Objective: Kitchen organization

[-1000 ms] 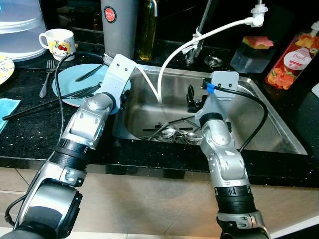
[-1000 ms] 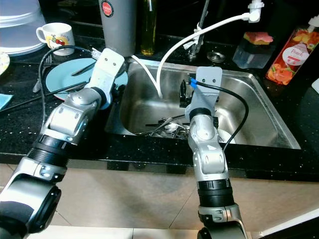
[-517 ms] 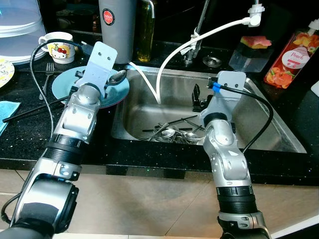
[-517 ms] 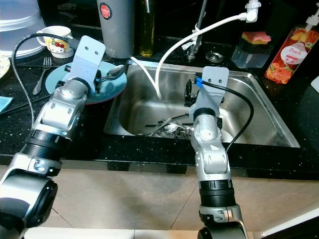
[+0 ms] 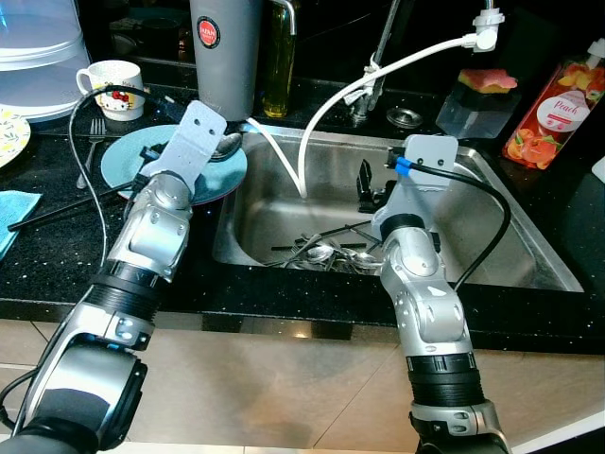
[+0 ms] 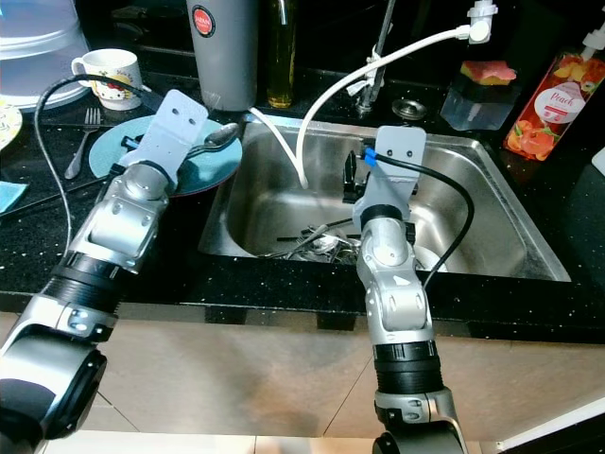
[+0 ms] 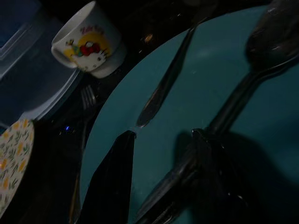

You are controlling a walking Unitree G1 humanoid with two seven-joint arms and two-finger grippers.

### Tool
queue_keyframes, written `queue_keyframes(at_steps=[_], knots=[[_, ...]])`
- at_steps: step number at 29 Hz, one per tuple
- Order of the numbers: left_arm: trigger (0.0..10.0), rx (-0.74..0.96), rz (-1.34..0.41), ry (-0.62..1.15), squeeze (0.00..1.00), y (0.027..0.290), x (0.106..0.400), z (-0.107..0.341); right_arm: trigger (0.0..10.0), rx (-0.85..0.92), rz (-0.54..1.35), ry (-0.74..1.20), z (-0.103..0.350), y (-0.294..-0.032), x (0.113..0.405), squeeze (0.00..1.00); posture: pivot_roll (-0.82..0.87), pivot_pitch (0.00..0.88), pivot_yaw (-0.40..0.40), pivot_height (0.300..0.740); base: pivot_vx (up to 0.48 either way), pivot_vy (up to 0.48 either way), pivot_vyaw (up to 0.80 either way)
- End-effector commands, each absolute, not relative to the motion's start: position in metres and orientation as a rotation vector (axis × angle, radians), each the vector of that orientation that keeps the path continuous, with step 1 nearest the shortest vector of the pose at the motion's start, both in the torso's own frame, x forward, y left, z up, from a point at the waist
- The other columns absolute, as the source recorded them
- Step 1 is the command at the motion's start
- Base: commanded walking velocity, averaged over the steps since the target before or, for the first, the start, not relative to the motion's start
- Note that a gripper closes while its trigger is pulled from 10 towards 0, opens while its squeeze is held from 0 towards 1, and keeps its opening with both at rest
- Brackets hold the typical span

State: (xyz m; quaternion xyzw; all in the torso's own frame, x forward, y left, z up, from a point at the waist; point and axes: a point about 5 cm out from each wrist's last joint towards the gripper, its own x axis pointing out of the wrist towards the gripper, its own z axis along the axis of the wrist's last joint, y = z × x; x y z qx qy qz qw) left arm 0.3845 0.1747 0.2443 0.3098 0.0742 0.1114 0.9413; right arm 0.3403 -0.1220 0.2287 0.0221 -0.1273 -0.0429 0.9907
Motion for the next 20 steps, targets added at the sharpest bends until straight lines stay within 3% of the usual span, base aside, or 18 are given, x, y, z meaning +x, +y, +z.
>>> queue_keyframes(at_steps=[1, 6, 7, 9, 10, 11, 13, 14, 15, 16, 20], knots=[[10.0, 0.647, 0.256, 0.200, 0.00, 0.183, 0.383, 0.235, 10.0, 0.049, -0.097, -0.240, 0.226, -0.125, 0.340, 0.00, 0.21, 0.040, -0.081, 0.740, 0.000, 0.000, 0.00], [10.0, 0.623, 0.334, 0.242, 0.00, 0.197, 0.380, 0.230, 10.0, 0.052, -0.098, -0.238, 0.226, -0.124, 0.340, 0.00, 0.21, 0.040, -0.070, 0.740, 0.000, 0.000, 0.00], [9.4, 0.617, 0.349, 0.250, 0.00, 0.200, 0.379, 0.229, 10.0, 0.053, -0.098, -0.238, 0.225, -0.124, 0.339, 0.00, 0.21, 0.040, -0.070, 0.740, 0.000, 0.000, 0.00], [5.2, 0.606, 0.366, 0.264, 0.00, 0.203, 0.379, 0.228, 10.0, 0.054, -0.103, -0.237, 0.225, -0.125, 0.339, 0.00, 0.21, 0.044, -0.072, 0.740, 0.000, 0.000, 0.00], [5.2, 0.606, 0.366, 0.264, 0.00, 0.203, 0.379, 0.228, 10.0, 0.054, -0.103, -0.237, 0.225, -0.125, 0.339, 0.00, 0.21, 0.044, -0.072, 0.740, 0.000, 0.000, 0.00], [4.0, 0.591, 0.372, 0.290, 0.00, 0.205, 0.379, 0.226, 10.0, 0.054, -0.104, -0.236, 0.224, -0.126, 0.339, 0.00, 0.22, 0.044, -0.073, 0.740, 0.000, 0.000, 0.00], [3.6, 0.577, 0.376, 0.311, 0.00, 0.206, 0.379, 0.223, 10.0, 0.054, -0.105, -0.234, 0.224, -0.126, 0.339, 0.00, 0.22, 0.044, -0.073, 0.740, 0.000, 0.000, 0.00], [1.0, 0.569, 0.379, 0.325, 0.00, 0.208, 0.378, 0.222, 10.0, 0.054, -0.104, -0.233, 0.223, -0.126, 0.339, 0.00, 0.22, 0.044, -0.073, 0.740, 0.000, 0.000, 0.00], [1.0, 0.569, 0.379, 0.325, 0.00, 0.208, 0.378, 0.222, 10.0, 0.054, -0.104, -0.233, 0.223, -0.126, 0.339, 0.00, 0.22, 0.044, -0.073, 0.740, 0.000, 0.000, 0.00], [0.0, 0.555, 0.379, 0.337, 0.00, 0.208, 0.378, 0.221, 10.0, 0.054, -0.101, -0.232, 0.223, -0.125, 0.339, 0.00, 0.22, 0.044, -0.076, 0.740, 0.000, 0.000, 0.00], [0.0, 0.536, 0.369, 0.318, 0.00, 0.207, 0.380, 0.223, 10.0, 0.059, -0.090, -0.233, 0.224, -0.121, 0.341, 0.00, 0.22, 0.044, -0.077, 0.740, 0.000, 0.000, 0.00]])
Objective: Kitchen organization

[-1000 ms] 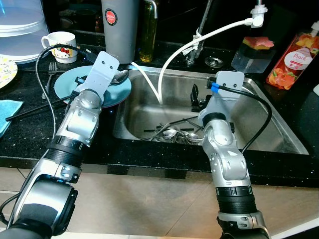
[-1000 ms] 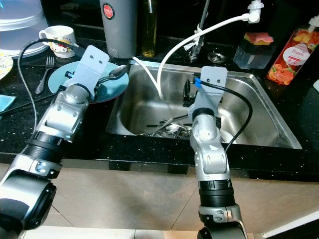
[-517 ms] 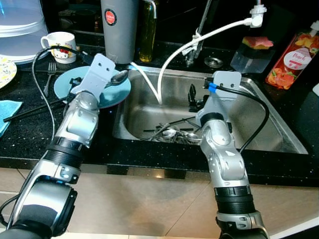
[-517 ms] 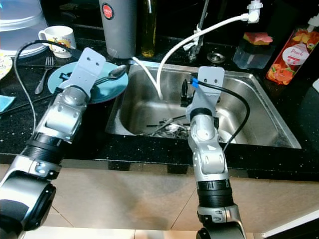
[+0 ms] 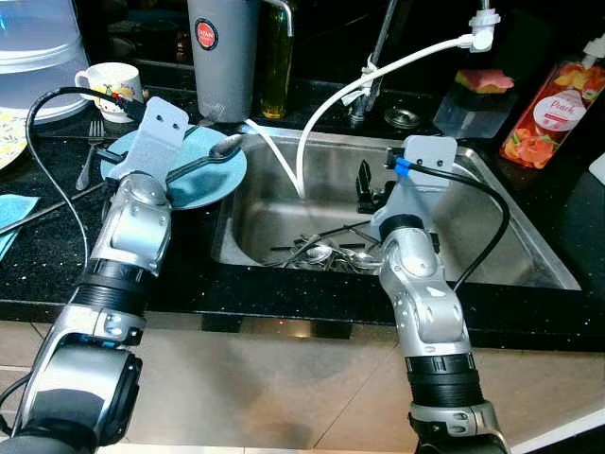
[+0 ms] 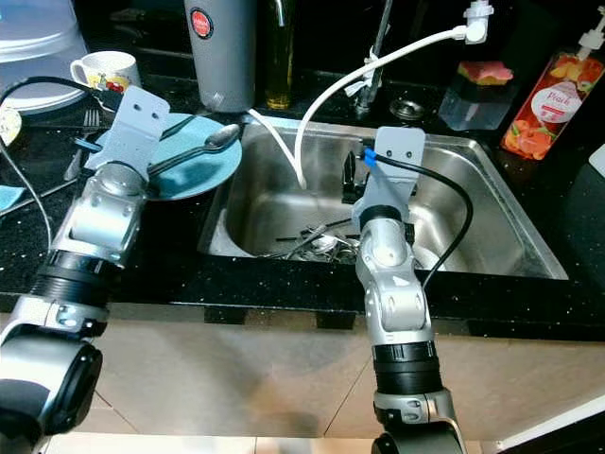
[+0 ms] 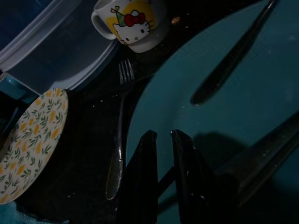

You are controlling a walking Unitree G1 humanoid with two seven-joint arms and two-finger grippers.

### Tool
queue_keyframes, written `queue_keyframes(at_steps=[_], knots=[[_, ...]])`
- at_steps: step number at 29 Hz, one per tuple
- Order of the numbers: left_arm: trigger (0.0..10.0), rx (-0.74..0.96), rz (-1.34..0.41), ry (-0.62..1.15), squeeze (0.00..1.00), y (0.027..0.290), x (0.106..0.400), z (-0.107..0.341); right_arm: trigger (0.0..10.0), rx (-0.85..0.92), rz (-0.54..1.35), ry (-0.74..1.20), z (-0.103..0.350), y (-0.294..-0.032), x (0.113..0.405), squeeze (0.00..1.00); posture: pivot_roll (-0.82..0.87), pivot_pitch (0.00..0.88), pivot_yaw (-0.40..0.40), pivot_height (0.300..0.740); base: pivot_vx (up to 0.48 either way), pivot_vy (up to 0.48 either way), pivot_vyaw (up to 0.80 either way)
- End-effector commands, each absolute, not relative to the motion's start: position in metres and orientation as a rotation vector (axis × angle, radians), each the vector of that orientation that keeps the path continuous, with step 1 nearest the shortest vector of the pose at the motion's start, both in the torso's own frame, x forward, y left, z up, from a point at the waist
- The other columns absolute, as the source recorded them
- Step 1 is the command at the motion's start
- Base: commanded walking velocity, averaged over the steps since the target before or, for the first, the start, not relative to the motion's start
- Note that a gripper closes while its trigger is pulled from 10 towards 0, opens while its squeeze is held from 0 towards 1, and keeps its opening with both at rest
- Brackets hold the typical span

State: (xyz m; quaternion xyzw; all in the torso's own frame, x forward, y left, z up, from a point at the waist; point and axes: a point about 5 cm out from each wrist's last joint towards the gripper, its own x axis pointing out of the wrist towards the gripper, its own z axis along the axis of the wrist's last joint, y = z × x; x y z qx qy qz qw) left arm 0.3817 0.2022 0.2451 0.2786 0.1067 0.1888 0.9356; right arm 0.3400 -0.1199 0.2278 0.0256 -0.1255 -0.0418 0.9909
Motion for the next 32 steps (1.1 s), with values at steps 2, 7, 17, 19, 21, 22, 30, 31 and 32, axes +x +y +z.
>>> queue_keyframes(at_steps=[2, 7, 17, 19, 21, 22, 30, 31, 32], knots=[[0.0, 0.537, 0.369, 0.285, 0.00, 0.205, 0.382, 0.228, 10.0, 0.059, -0.089, -0.234, 0.224, -0.121, 0.341, 0.00, 0.22, 0.044, -0.078, 0.740, 0.000, 0.000, 0.00], [0.0, 0.493, 0.369, 0.064, 0.00, 0.194, 0.386, 0.264, 10.0, 0.060, -0.087, -0.233, 0.225, -0.121, 0.341, 0.00, 0.22, 0.043, -0.086, 0.740, 0.000, 0.000, 0.00], [10.0, 0.670, 0.423, -0.418, 0.00, 0.175, 0.373, 0.327, 10.0, 0.064, -0.063, -0.232, 0.226, -0.116, 0.342, 0.00, 0.22, 0.043, -0.104, 0.740, 0.000, 0.000, 0.00], [10.0, 0.694, 0.410, -0.519, 0.00, 0.168, 0.368, 0.336, 10.0, 0.065, -0.056, -0.233, 0.226, -0.114, 0.342, 0.00, 0.22, 0.043, -0.106, 0.740, 0.000, 0.000, 0.00], [10.0, 0.701, 0.385, -0.645, 0.00, 0.160, 0.361, 0.346, 10.0, 0.064, -0.051, -0.233, 0.227, -0.113, 0.342, 0.00, 0.22, 0.045, -0.112, 0.740, 0.000, 0.000, 0.00], [10.0, 0.705, 0.381, -0.682, 0.00, 0.158, 0.359, 0.349, 10.0, 0.064, -0.050, -0.233, 0.227, -0.113, 0.341, 0.00, 0.22, 0.045, -0.113, 0.740, 0.000, 0.000, 0.00], [10.0, 0.528, 0.272, -0.792, 0.00, 0.151, 0.351, 0.361, 10.0, 0.062, -0.043, -0.234, 0.228, -0.112, 0.342, 0.00, 0.22, 0.049, -0.121, 0.740, 0.000, 0.000, 0.00], [10.0, 0.451, 0.236, -0.764, 0.00, 0.152, 0.352, 0.361, 10.0, 0.063, -0.042, -0.234, 0.228, -0.113, 0.342, 0.00, 0.22, 0.050, -0.122, 0.740, 0.000, 0.000, 0.00], [10.0, 0.451, 0.236, -0.764, 0.00, 0.152, 0.352, 0.361, 10.0, 0.063, -0.042, -0.234, 0.228, -0.113, 0.342, 0.00, 0.22, 0.050, -0.122, 0.740, 0.000, 0.000, 0.00]])
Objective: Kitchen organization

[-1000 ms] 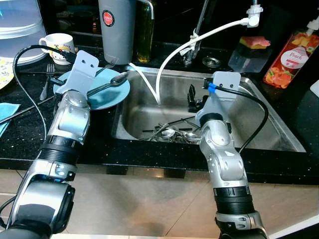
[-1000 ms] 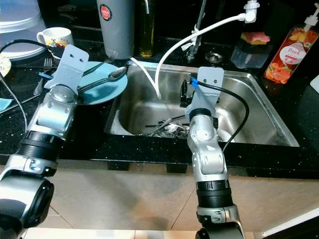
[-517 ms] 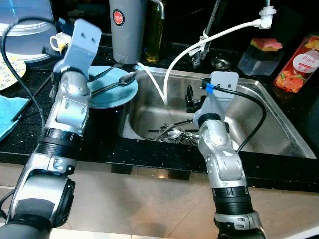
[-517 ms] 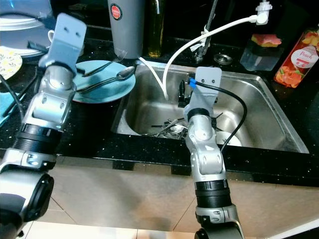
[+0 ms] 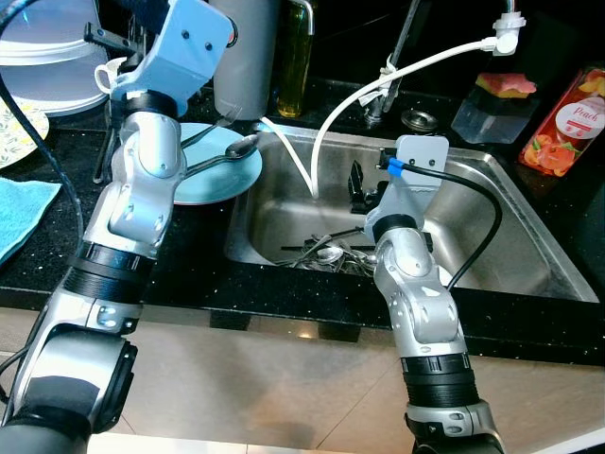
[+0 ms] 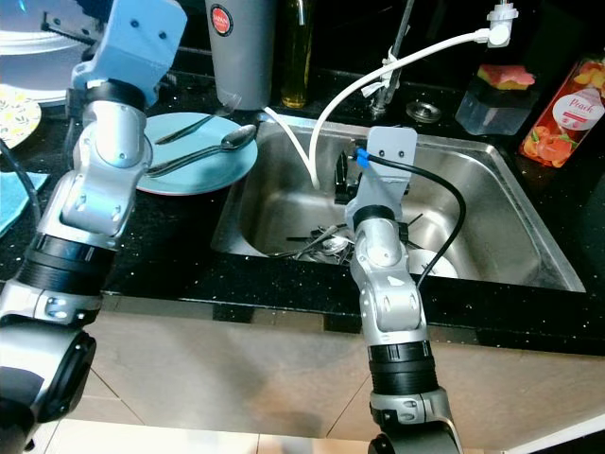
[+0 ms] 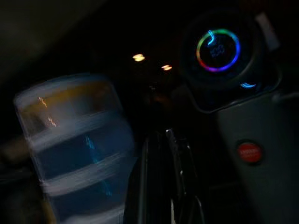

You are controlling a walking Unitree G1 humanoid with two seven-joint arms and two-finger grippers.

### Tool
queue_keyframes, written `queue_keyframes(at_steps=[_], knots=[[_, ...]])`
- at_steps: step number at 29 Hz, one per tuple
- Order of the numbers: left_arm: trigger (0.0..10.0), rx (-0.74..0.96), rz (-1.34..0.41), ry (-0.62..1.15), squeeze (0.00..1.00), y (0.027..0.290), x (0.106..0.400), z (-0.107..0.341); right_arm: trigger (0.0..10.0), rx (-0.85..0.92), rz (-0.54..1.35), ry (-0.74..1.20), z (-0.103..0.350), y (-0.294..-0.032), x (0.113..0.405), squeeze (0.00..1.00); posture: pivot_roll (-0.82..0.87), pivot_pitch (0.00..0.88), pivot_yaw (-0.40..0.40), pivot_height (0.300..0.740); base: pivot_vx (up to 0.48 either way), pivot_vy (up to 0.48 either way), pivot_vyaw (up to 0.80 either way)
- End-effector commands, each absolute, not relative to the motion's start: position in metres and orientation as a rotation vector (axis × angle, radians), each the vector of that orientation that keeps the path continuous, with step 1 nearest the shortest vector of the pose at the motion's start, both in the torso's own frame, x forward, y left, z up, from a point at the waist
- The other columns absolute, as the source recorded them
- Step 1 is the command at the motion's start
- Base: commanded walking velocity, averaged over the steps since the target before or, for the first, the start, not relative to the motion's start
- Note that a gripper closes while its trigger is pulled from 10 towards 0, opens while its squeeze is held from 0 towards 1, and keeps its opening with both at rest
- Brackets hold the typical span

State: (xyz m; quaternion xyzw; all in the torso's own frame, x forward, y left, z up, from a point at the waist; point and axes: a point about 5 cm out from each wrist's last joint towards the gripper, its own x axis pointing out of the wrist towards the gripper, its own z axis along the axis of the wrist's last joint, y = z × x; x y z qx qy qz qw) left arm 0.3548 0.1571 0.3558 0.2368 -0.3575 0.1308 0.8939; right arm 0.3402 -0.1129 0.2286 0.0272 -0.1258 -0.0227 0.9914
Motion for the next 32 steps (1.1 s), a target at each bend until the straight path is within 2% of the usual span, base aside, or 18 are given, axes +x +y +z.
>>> queue_keyframes(at_steps=[1, 4, 5, 8, 10, 16, 20, 24, 25, 26, 27, 28, 30, 32], knots=[[10.0, 0.378, 0.203, -0.734, 0.00, 0.153, 0.355, 0.361, 10.0, 0.063, -0.042, -0.234, 0.228, -0.113, 0.342, 0.00, 0.22, 0.050, -0.122, 0.740, 0.000, 0.000, 0.00], [10.0, 0.085, 0.053, -0.605, 0.00, 0.158, 0.366, 0.357, 10.0, 0.062, -0.040, -0.235, 0.228, -0.113, 0.342, 0.00, 0.21, 0.052, -0.124, 0.740, 0.000, 0.000, 0.00], [10.0, 0.085, 0.053, -0.605, 0.00, 0.158, 0.366, 0.357, 10.0, 0.062, -0.040, -0.235, 0.228, -0.113, 0.342, 0.00, 0.21, 0.052, -0.124, 0.740, 0.000, 0.000, 0.00], [10.0, -0.090, -0.068, -0.599, 0.00, 0.158, 0.366, 0.361, 10.0, 0.061, -0.046, -0.234, 0.228, -0.114, 0.342, 0.00, 0.21, 0.054, -0.127, 0.740, 0.000, 0.000, 0.00], [10.0, -0.136, -0.088, -0.608, 0.00, 0.159, 0.365, 0.364, 10.0, 0.061, -0.047, -0.234, 0.228, -0.115, 0.343, 0.00, 0.21, 0.055, -0.129, 0.740, 0.000, 0.000, 0.00], [10.0, -0.112, -0.192, -0.776, 0.00, 0.152, 0.349, 0.385, 10.0, 0.060, -0.037, -0.236, 0.229, -0.113, 0.343, 0.00, 0.21, 0.061, -0.137, 0.740, 0.000, 0.000, 0.00], [10.0, -0.127, -0.220, -0.792, 0.00, 0.150, 0.347, 0.386, 10.0, 0.061, -0.035, -0.236, 0.229, -0.113, 0.343, 0.00, 0.21, 0.062, -0.136, 0.740, 0.000, 0.000, 0.00], [10.0, -0.170, -0.373, -0.825, 0.00, 0.137, 0.338, 0.387, 10.0, 0.063, -0.034, -0.238, 0.230, -0.112, 0.344, 0.00, 0.21, 0.062, -0.132, 0.740, 0.000, 0.000, 0.00], [10.0, -0.170, -0.373, -0.825, 0.00, 0.137, 0.338, 0.387, 10.0, 0.063, -0.034, -0.238, 0.230, -0.112, 0.344, 0.00, 0.21, 0.062, -0.132, 0.740, 0.000, 0.000, 0.00], [10.0, -0.195, -0.480, -0.798, 0.00, 0.130, 0.334, 0.383, 10.0, 0.064, -0.034, -0.238, 0.229, -0.112, 0.343, 0.00, 0.21, 0.060, -0.130, 0.740, 0.000, 0.000, 0.00], [10.0, -0.195, -0.480, -0.798, 0.00, 0.130, 0.334, 0.383, 10.0, 0.064, -0.034, -0.238, 0.229, -0.112, 0.343, 0.00, 0.21, 0.060, -0.130, 0.740, 0.000, 0.000, 0.00], [10.0, -0.209, -0.555, -0.771, 0.00, 0.125, 0.332, 0.379, 10.0, 0.064, -0.034, -0.237, 0.229, -0.112, 0.343, 0.00, 0.22, 0.058, -0.125, 0.740, 0.000, 0.000, 0.00], [10.0, -0.243, -0.675, -0.636, 0.00, 0.116, 0.336, 0.363, 10.0, 0.066, -0.035, -0.238, 0.228, -0.111, 0.343, 0.00, 0.22, 0.054, -0.115, 0.740, 0.000, 0.000, 0.00], [10.0, -0.243, -0.675, -0.636, 0.00, 0.116, 0.336, 0.363, 10.0, 0.066, -0.035, -0.238, 0.228, -0.111, 0.343, 0.00, 0.22, 0.054, -0.115, 0.740, 0.000, 0.000, 0.00]])
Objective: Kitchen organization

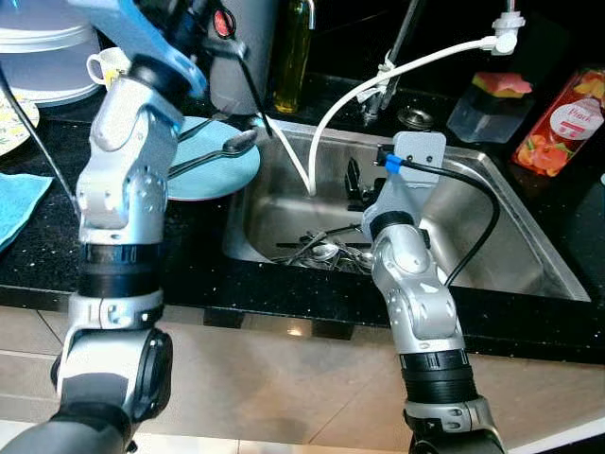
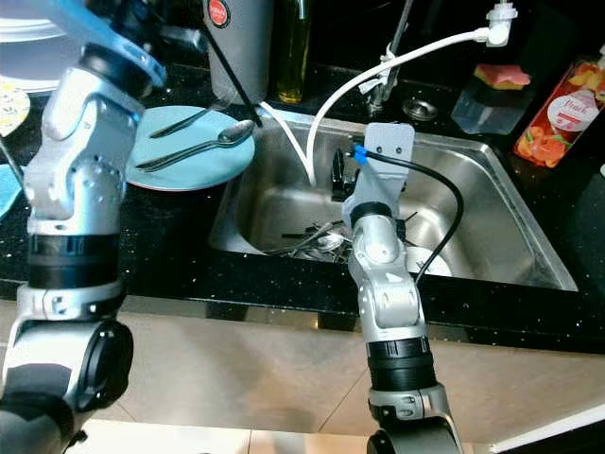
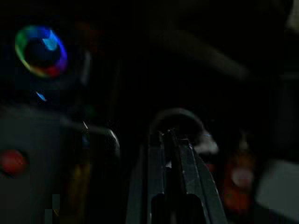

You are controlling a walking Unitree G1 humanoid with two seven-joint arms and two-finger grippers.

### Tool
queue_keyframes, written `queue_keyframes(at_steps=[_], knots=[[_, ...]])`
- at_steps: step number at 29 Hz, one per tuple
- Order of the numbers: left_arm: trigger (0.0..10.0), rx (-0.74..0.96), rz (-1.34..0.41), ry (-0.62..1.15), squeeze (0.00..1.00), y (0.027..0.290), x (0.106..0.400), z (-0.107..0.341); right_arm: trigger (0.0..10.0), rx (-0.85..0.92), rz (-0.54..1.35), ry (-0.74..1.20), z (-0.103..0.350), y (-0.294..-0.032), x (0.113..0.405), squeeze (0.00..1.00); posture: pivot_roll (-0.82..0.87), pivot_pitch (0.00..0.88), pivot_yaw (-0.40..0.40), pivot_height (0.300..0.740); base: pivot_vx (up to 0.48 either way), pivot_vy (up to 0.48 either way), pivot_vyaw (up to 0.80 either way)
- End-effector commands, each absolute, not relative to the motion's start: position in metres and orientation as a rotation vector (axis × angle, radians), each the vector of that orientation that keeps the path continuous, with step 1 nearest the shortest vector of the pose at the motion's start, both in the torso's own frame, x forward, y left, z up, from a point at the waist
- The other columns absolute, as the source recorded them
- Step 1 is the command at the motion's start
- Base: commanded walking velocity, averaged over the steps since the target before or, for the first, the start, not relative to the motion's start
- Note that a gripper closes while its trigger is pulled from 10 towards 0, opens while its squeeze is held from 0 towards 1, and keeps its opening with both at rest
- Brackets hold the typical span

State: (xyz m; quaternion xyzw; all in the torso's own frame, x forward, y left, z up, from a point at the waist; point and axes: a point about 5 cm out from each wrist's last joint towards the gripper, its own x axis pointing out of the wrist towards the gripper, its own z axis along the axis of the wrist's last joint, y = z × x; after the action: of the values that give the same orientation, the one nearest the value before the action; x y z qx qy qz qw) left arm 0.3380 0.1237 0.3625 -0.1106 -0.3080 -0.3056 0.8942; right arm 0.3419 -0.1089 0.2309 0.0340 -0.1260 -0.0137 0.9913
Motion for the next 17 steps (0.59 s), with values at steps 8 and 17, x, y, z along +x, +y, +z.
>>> queue_keyframes(at_steps=[8, 17], knots=[[10.0, -0.142, -0.827, -0.244, 0.00, 0.097, 0.347, 0.306, 10.0, 0.080, -0.040, -0.245, 0.227, -0.108, 0.342, 0.00, 0.23, 0.036, -0.093, 0.740, 0.000, 0.000, 0.00], [10.0, 0.058, -0.803, -0.013, 0.23, 0.089, 0.349, 0.269, 10.0, 0.082, -0.034, -0.243, 0.225, -0.106, 0.341, 0.00, 0.22, 0.022, -0.080, 0.740, 0.000, 0.000, 0.00]])
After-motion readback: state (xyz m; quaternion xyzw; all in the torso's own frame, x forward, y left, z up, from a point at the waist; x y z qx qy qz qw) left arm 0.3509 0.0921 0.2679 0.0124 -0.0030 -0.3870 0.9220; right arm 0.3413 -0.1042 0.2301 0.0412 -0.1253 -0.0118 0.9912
